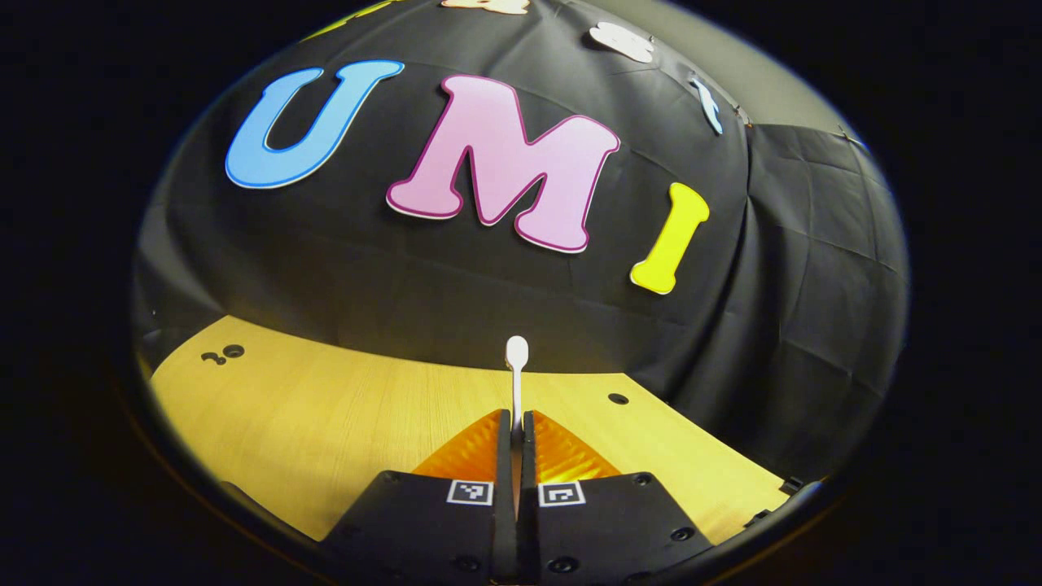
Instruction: Put the toothbrush and toothpaste on the desktop into the cup, then pick up the cup and place it on the coaster on the desktop.
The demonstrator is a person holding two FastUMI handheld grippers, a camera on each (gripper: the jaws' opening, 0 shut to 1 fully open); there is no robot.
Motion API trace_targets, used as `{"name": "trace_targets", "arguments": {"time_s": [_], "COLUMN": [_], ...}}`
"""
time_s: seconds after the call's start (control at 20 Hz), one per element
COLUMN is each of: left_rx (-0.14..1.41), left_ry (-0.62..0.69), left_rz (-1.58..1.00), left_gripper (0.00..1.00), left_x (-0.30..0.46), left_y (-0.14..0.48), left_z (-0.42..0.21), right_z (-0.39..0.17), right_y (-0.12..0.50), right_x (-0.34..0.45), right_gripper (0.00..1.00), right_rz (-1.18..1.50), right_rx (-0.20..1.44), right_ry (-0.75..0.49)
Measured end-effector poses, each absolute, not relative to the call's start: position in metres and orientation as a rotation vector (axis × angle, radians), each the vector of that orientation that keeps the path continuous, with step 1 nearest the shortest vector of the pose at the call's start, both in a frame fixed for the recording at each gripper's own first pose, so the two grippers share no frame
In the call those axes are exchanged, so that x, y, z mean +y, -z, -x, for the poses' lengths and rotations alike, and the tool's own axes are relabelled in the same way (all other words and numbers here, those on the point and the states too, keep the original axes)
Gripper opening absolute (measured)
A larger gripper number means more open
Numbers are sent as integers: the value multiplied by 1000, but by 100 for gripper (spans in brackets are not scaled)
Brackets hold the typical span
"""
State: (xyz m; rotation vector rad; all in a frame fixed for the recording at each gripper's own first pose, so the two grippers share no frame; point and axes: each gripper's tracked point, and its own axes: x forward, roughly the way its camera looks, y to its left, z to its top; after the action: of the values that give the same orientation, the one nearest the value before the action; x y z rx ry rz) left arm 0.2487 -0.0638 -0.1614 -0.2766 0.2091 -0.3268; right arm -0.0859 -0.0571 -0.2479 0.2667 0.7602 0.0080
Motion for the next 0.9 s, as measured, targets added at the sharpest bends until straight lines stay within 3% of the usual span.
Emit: {"name": "trace_targets", "arguments": {"time_s": [0.8, 0.9], "left_rx": [280, 298], "left_ry": [378, 399], "left_rz": [261, 259], "left_gripper": [10, 15], "left_x": [-65, -67], "left_y": [197, 196], "left_z": [-220, -212], "right_z": [79, 77], "right_y": [251, 251], "right_x": [-64, -64], "right_gripper": [59, 59], "right_rz": [-297, -300], "right_rx": [768, 767], "right_ry": [-6, -14]}}
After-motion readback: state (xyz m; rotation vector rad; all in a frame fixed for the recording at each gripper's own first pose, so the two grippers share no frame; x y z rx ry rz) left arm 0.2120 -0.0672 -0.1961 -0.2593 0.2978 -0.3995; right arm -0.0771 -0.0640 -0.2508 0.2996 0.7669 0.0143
